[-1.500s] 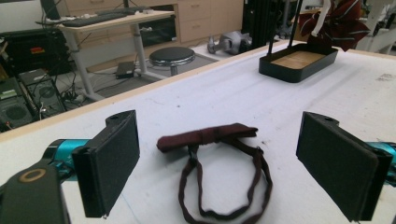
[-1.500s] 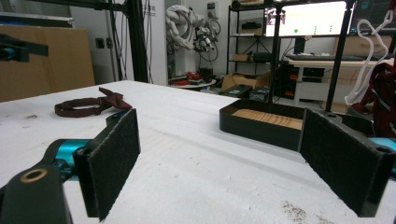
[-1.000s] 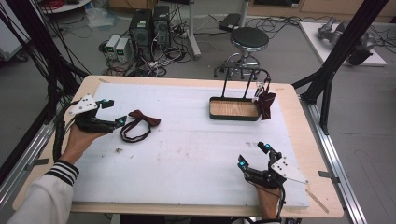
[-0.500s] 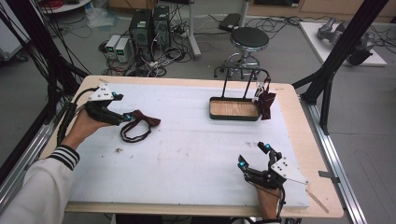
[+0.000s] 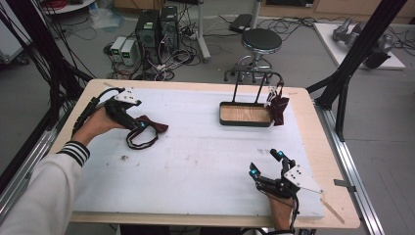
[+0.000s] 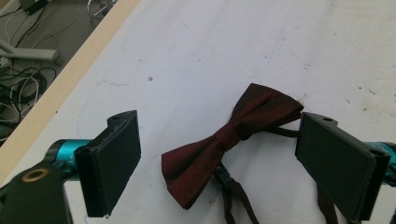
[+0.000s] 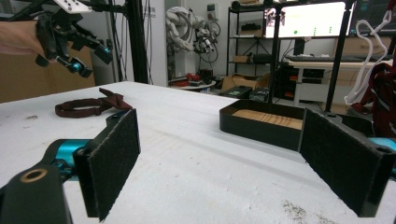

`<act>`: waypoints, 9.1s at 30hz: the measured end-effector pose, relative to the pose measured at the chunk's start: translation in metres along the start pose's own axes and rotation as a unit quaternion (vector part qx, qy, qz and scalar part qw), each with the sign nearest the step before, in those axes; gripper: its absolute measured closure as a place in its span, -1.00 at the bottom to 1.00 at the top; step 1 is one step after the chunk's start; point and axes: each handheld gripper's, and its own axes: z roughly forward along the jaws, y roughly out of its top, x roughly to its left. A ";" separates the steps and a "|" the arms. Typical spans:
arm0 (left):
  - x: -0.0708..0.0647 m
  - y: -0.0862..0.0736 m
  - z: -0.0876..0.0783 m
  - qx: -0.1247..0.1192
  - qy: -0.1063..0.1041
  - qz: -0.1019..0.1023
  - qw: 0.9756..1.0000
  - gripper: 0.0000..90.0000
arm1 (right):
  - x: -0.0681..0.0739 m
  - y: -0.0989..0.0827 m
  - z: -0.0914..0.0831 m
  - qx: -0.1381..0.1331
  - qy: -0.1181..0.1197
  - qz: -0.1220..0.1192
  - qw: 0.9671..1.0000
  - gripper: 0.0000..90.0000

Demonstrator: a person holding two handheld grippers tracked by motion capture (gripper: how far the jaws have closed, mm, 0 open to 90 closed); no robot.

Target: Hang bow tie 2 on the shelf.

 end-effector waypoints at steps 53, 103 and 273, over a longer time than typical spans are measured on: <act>0.006 -0.002 0.054 0.162 -0.040 0.105 0.980 0.40 | 0.000 0.000 0.000 0.000 -0.001 0.001 1.000 -0.73; -0.003 0.025 0.027 0.023 -0.039 -0.039 0.998 0.67 | 0.001 0.000 0.001 0.004 -0.006 -0.002 1.000 -0.73; -0.030 0.166 0.112 -0.234 0.056 -0.196 0.951 -0.09 | 0.000 0.000 0.001 0.003 -0.011 0.003 1.000 -0.73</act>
